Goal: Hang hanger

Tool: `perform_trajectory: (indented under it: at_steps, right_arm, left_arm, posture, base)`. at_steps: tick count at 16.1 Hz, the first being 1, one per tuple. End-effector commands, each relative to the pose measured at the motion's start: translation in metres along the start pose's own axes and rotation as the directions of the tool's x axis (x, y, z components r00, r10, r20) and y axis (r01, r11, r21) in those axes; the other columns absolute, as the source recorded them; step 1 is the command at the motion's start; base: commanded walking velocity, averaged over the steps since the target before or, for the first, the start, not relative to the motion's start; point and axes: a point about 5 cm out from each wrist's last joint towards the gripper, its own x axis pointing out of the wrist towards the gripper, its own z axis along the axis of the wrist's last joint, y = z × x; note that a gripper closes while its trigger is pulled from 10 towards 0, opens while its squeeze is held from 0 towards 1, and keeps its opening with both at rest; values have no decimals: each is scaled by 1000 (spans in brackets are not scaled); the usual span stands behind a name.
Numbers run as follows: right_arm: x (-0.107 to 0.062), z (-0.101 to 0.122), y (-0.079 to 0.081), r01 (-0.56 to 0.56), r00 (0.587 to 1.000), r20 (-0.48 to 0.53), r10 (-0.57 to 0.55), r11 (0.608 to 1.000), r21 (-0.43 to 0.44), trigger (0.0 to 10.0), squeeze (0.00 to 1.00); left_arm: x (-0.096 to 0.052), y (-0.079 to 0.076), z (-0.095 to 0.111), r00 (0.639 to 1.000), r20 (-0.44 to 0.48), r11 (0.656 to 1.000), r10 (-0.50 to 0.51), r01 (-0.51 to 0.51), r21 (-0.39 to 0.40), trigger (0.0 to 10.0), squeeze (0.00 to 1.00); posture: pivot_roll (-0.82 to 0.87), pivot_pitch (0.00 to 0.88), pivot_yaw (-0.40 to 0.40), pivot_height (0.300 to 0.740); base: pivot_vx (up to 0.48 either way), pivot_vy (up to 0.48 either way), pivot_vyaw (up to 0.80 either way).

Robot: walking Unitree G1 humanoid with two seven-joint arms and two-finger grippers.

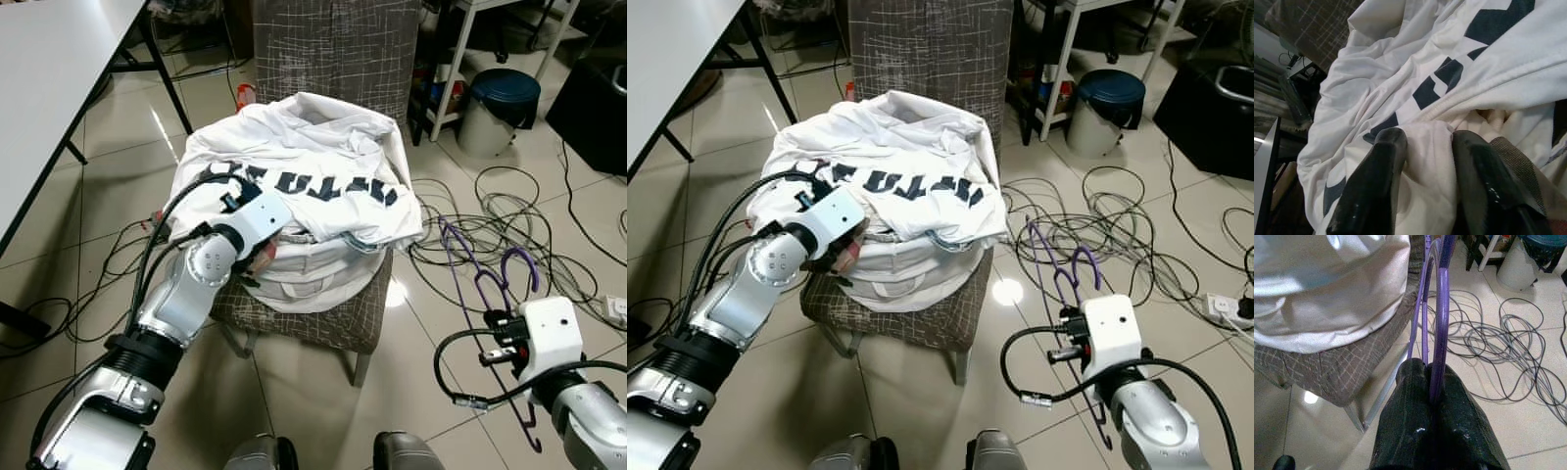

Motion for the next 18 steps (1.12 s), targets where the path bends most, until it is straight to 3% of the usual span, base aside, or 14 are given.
perform_trajectory:
  at_steps: [1, 14, 18]
  right_arm:
    - [0, -1, 2, -5, 1000, 7, 5, 1000, 7, 10000, 0]
    - [2, -1, 6, -25, 1000, 10, 25, 999, -32, 10000, 0]
    - [2, -2, 5, -27, 1000, 11, 27, 999, -40, 10000, 0]
  left_arm:
    - [0, 5, -3, 1000, -13, 1000, 12, -12, -5, 0, 0]
    - [1, 14, -5, 1000, -15, 1000, 26, -26, 10, 0, 0]
    - [-2, 23, -8, 999, -14, 999, 41, -41, 5, 0, 0]
  posture:
    - [-177, 121, 103, 740]
    - [-177, 102, 104, 740]
    - [-176, 98, 102, 740]
  base:
    - [0, 0, 0]
    - [0, 0, 0]
    - [0, 0, 0]
